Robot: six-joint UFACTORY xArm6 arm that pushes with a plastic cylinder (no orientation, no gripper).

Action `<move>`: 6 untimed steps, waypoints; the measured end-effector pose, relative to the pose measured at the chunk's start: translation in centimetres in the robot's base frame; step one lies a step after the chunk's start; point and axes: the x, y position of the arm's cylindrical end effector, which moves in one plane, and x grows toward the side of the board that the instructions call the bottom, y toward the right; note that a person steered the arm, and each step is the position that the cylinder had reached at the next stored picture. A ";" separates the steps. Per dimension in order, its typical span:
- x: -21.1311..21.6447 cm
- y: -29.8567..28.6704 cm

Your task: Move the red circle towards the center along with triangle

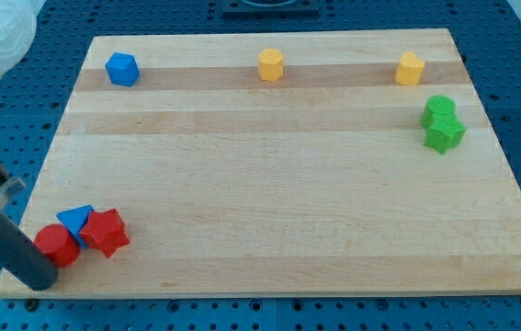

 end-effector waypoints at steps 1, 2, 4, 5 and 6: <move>-1.3 -2.8; -1.3 -2.8; -7.5 2.3; -8.9 5.1; -9.0 6.8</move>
